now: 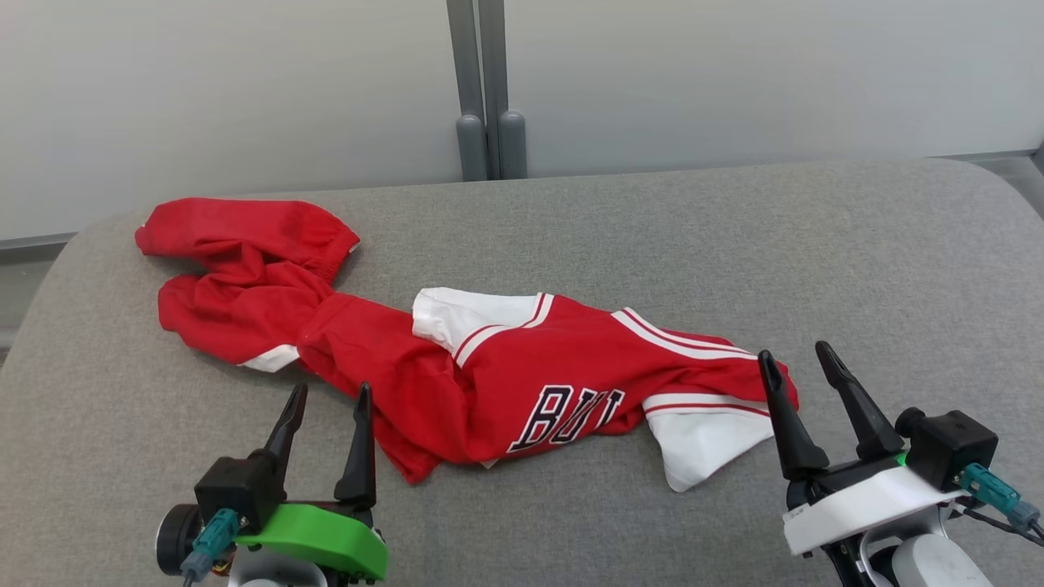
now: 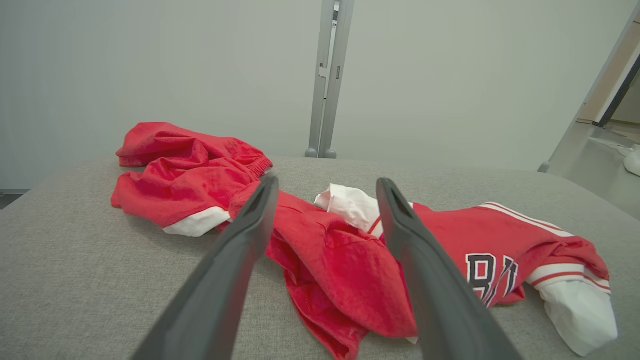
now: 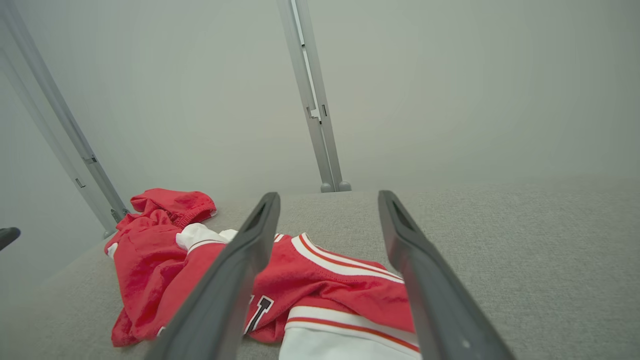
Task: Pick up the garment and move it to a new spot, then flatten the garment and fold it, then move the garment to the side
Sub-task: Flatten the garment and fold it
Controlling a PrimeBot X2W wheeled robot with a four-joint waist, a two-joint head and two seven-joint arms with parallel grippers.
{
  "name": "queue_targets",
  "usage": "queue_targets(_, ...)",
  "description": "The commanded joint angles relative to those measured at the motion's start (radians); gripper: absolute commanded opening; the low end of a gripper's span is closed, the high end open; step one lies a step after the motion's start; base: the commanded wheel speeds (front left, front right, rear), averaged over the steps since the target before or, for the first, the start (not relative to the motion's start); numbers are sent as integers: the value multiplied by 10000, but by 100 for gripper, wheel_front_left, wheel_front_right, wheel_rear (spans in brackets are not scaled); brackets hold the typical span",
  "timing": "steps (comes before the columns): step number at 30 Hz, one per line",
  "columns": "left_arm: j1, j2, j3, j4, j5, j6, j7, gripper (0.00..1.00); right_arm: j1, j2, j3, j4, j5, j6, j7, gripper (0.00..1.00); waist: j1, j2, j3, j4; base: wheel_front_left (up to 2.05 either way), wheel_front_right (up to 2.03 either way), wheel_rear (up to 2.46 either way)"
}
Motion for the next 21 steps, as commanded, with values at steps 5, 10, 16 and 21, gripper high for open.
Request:
queue_targets(5, 150, -139, 58, 184, 173, -188, -30, 100, -21, -114, 55, 110, 10, -3, -29, 100, 0, 0, -5, 202, 0, 0, 0)
queue_targets(10, 53, -293, 40, 356, 220, -330, -31, 100, -99, -125, 143, 194, 48, -3, -29, 100, 0, 0, -19, 296, 0, 0, 0)
queue_targets(16, 7, -312, 87, 456, 267, -349, -31, 100, -264, -126, 339, 251, 75, -3, -29, 100, 0, 0, -7, 211, 0, 0, 0)
queue_targets(21, -163, -379, -5, 524, 275, -430, -27, 100, -877, -377, 967, 480, 180, -3, -29, 100, 0, 0, 99, 252, 0, 0, 0)
